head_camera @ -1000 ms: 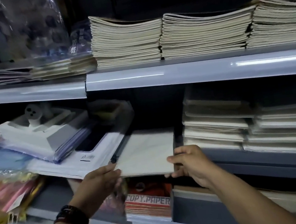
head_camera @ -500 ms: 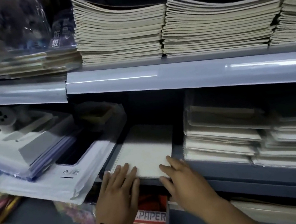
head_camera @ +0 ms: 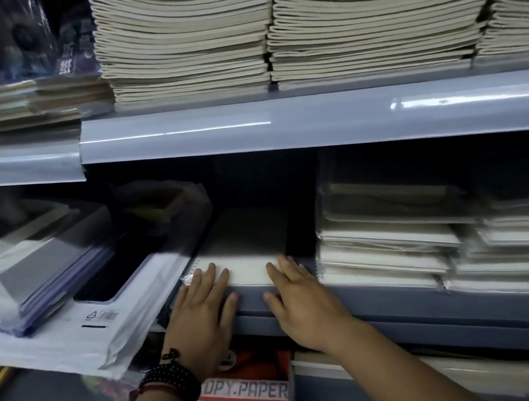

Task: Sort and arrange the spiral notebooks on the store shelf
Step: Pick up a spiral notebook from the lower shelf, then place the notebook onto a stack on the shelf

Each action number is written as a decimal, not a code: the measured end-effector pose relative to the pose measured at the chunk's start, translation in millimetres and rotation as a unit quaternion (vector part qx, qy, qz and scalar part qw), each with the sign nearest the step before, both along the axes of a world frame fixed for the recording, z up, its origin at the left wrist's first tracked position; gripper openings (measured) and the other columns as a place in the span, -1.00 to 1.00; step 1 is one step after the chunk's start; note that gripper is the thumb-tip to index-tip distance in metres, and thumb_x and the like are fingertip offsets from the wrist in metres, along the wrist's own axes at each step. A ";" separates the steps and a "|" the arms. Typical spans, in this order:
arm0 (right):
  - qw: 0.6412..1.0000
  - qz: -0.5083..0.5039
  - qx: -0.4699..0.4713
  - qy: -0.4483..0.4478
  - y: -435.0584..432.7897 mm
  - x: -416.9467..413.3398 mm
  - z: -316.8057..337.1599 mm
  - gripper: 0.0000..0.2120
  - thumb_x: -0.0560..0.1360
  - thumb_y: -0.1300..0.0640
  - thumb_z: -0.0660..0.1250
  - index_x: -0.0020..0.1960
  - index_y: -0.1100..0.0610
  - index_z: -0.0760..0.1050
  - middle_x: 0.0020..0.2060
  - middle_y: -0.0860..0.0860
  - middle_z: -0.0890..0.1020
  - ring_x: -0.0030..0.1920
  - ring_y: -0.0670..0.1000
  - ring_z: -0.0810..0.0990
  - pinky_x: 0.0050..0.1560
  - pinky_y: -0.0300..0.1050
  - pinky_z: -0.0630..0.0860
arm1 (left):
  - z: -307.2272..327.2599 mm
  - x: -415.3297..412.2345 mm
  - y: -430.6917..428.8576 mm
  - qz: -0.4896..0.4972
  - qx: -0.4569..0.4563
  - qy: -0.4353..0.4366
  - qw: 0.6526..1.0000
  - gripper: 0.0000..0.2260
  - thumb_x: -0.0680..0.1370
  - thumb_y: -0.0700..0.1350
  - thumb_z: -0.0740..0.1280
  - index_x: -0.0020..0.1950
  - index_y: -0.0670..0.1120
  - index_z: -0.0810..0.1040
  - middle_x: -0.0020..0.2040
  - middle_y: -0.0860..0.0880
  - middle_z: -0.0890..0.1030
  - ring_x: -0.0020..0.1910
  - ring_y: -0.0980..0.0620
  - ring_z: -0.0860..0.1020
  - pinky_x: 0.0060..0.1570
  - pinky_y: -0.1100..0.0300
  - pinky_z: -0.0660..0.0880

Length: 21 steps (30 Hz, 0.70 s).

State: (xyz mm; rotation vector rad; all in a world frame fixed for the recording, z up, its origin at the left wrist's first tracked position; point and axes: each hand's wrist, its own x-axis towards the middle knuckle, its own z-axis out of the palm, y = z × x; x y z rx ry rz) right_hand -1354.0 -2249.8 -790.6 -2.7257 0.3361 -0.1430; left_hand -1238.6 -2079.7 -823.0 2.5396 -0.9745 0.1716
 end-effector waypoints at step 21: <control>0.970 -0.185 -0.110 -0.116 -96.6 -113.0 132.0 -0.73 0.60 0.00 0.31 0.27 0.04 0.55 -0.26 -0.01 0.43 -0.13 0.12 0.55 -0.15 -0.09 0.44 | 109.3 -115.9 -136.8 -0.030 -0.409 0.234 0.881 -0.64 0.60 0.05 0.36 -0.33 -0.10 0.46 -0.41 0.01 0.49 -0.47 0.15 0.41 -0.43 0.29 0.34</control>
